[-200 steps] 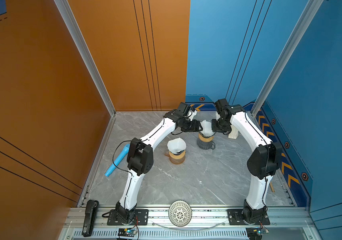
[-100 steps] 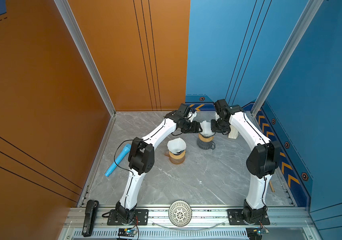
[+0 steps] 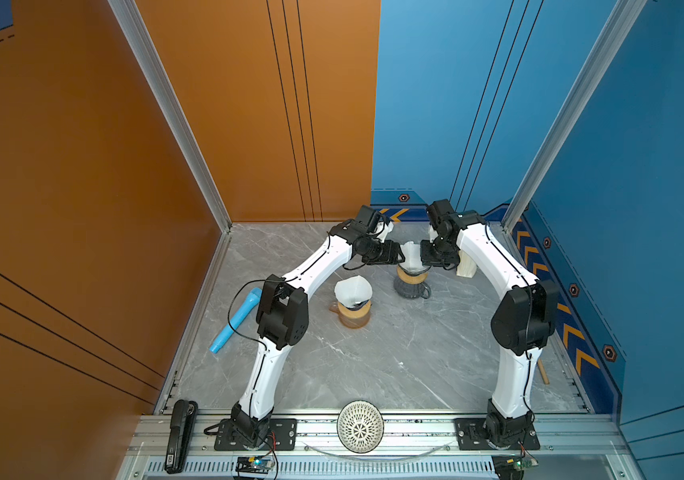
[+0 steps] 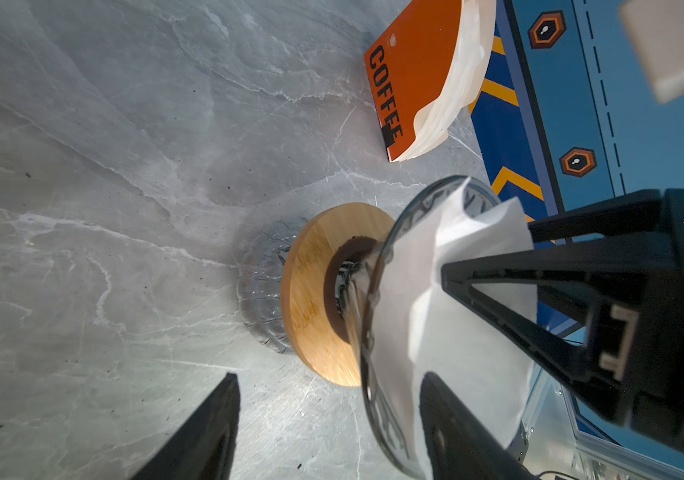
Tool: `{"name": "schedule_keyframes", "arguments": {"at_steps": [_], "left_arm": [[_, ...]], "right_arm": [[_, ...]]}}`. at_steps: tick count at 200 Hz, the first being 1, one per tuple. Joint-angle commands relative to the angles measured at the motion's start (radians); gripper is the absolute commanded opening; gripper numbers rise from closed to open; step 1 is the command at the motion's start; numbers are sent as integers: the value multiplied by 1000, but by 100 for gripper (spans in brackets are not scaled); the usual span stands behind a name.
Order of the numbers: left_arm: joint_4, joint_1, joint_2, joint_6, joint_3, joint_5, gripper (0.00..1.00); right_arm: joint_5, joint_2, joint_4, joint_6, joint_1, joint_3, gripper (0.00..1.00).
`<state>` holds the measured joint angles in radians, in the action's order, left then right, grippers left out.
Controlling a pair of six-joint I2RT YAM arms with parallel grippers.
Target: Place the coffee filter in the dripper
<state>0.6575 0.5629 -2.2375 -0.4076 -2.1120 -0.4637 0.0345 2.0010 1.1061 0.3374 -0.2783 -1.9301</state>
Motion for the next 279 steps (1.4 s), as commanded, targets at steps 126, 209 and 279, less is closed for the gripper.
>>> {"name": "schedule_keyframes", "arguments": {"at_steps": [126, 209, 279], "left_arm": [[27, -7, 105, 28, -41, 29, 72], [27, -2, 235, 57, 7, 73, 79], [16, -1, 374, 99, 108, 159, 92]], "right_arm": [[27, -77, -23, -12, -1, -11, 36], [-22, -215, -97, 2, -3, 59, 45], [-62, -414, -274, -9, -4, 253, 53]]}}
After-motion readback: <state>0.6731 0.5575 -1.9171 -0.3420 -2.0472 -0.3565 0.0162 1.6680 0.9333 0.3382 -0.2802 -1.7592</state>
